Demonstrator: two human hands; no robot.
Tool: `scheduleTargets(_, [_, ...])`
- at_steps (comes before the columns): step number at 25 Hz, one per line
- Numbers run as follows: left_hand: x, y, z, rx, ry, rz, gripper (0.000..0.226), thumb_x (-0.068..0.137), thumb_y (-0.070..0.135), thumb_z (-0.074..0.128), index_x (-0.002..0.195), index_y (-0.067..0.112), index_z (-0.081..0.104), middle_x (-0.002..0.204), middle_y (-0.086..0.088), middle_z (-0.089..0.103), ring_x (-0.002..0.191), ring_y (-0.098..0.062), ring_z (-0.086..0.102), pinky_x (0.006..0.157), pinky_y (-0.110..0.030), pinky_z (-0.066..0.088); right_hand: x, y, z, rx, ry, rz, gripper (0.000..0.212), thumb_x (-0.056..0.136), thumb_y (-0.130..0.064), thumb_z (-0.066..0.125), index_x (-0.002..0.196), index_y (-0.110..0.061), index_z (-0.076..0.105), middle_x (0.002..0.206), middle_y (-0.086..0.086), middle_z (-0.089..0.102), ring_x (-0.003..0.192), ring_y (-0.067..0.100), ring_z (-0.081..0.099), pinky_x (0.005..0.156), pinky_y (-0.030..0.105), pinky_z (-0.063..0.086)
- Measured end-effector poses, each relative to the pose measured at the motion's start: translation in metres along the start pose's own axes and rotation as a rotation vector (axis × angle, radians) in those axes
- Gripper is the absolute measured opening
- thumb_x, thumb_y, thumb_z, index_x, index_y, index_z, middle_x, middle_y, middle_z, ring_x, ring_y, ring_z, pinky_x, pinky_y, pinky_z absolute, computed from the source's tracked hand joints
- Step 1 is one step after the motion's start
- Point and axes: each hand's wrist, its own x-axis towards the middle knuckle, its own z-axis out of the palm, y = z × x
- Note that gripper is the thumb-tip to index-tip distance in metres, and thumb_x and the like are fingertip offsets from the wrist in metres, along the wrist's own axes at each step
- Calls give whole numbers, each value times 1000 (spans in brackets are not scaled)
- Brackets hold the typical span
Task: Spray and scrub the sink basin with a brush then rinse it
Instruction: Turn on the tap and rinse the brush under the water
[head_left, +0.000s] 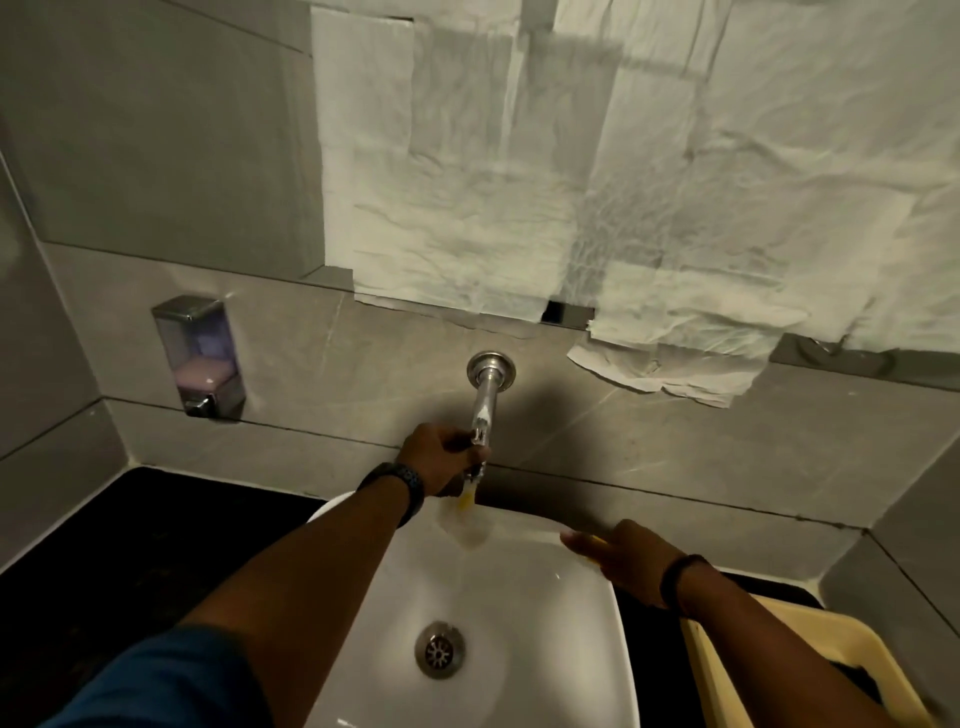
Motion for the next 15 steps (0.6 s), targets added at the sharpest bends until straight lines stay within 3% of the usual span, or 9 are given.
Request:
scheduleTargets(2, [4,1,-1,67,-8,4,13,76,25,75,87,26,69,81,7,69,80,-10,65,64,-22,48,-4,-8,-2,-306,165,-110,51,77,-77,45,58,-30,38,54,-10,43,47,5,41,45,22,28])
scheduleTargets(5, [7,3,-3,119,-25,11,13,74,26,76,72,33,66,76,10,69,79,-9,63,75,-30,47,-5,-13,-3,-402,188,-128,54,74,-82,43,57,-32,32,55,-11,41,49,5,41,45,23,28])
scheduleTargets(7, [7,2,-2,134,-19,10,12,74,27,76,70,33,66,73,9,69,75,-10,64,74,-32,51,-8,-14,-4,-209,94,-45,54,75,-78,48,54,-30,37,47,-10,41,41,8,38,43,22,27])
scheduleTargets(10, [5,2,-1,124,-12,-20,7,76,30,74,75,32,68,70,6,69,66,-14,66,53,-26,53,-18,-15,-5,209,-118,237,65,66,-84,47,46,-22,40,41,-4,35,33,13,27,39,19,22])
scheduleTargets(13, [6,2,0,130,-24,-17,18,78,29,72,94,23,70,76,7,68,72,-9,64,56,-20,48,-23,-14,-4,230,-233,300,67,66,-86,43,46,-22,41,44,-5,33,35,11,26,39,21,23])
scheduleTargets(15, [5,1,0,129,-28,-8,20,78,29,72,97,22,69,78,8,68,74,-6,62,61,-20,45,-23,-17,0,200,-182,269,64,69,-84,42,49,-23,41,42,-5,34,34,11,27,38,20,23])
